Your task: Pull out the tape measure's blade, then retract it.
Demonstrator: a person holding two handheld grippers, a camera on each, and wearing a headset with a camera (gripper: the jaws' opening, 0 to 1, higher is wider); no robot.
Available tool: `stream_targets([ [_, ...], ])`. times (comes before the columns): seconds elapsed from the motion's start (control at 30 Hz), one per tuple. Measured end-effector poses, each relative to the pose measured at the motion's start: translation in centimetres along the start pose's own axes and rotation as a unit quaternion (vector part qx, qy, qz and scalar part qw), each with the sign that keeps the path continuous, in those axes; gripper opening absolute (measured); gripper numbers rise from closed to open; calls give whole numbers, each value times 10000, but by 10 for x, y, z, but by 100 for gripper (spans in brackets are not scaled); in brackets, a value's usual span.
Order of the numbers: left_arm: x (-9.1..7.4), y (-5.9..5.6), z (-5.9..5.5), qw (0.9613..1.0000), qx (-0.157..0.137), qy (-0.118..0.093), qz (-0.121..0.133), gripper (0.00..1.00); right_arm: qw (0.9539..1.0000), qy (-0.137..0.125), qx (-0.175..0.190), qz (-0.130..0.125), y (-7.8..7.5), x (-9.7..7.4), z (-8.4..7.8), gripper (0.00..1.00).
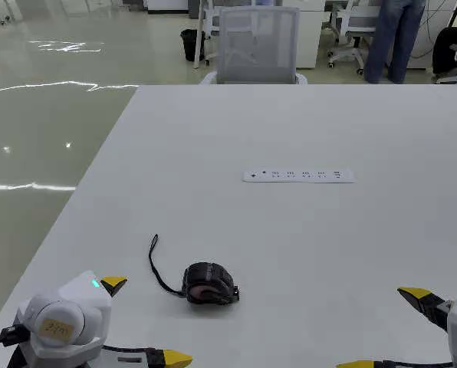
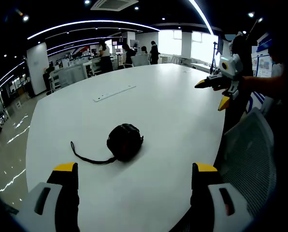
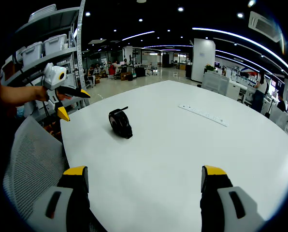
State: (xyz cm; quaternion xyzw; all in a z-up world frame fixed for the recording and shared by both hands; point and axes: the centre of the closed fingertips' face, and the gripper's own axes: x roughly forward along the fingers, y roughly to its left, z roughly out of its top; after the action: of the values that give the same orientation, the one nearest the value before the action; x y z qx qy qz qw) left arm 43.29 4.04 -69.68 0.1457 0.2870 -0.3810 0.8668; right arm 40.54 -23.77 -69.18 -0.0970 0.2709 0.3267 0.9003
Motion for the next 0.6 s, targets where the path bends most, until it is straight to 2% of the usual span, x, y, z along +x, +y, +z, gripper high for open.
stream_targets([
  [0.43,-1,6,0,10000,27,-4,36,95,9999,65,-91,47,-2,0,-1,99],
  [0.6,0,8,2,10000,79,9,14,91,9998,90,-181,90,-3,1,-1,97],
])
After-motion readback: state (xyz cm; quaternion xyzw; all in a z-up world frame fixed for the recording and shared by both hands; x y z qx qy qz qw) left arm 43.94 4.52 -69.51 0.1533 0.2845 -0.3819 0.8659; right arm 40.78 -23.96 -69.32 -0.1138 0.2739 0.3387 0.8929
